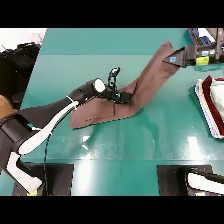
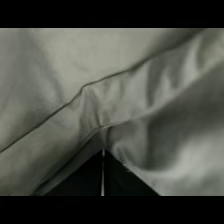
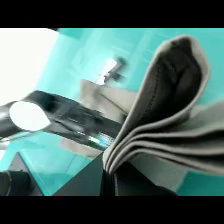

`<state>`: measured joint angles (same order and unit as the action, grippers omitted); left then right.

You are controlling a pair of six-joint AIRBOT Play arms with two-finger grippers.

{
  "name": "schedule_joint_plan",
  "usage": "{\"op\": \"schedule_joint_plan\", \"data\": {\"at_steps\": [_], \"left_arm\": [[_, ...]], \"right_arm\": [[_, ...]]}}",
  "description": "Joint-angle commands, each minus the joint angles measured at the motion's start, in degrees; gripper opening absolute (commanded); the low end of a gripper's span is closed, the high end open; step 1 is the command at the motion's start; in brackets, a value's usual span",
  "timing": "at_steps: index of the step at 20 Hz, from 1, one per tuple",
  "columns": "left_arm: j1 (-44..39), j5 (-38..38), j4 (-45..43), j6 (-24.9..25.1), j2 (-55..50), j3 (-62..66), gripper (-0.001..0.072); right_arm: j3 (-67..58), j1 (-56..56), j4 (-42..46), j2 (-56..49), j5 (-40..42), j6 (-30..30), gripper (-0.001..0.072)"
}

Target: Fold the shirts.

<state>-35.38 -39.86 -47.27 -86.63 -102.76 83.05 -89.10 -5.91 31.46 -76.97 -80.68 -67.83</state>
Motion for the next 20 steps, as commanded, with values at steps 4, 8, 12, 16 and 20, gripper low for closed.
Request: {"op": "schedule_joint_plan", "data": {"at_steps": [4,8,12,16,20], "left_arm": [[0.68,-1.68,-0.33,0.09,-0.11,0.48,0.0022],[8.15,-6.71,-9.03,-0.09,8.39,0.46,0.0021],[20.90,-12.02,-21.81,-1.86,24.11,0.46,0.0022],[30.86,-14.84,-27.78,-1.86,36.41,0.46,0.0022],[34.58,-16.37,-27.71,-1.86,40.46,0.44,0.0023]], "right_arm": [[-1.68,-8.22,-0.37,0.37,4.98,-0.66,0.0021],[-1.60,-13.18,-0.35,0.24,7.04,-0.63,0.0021],[-1.62,-24.65,-0.52,-3.15,13.66,0.04,0.0022],[-2.49,-40.50,-0.44,-12.61,22.05,3.17,0.0026],[-11.02,-47.95,0.79,-23.15,19.80,4.92,0.0672]]}}
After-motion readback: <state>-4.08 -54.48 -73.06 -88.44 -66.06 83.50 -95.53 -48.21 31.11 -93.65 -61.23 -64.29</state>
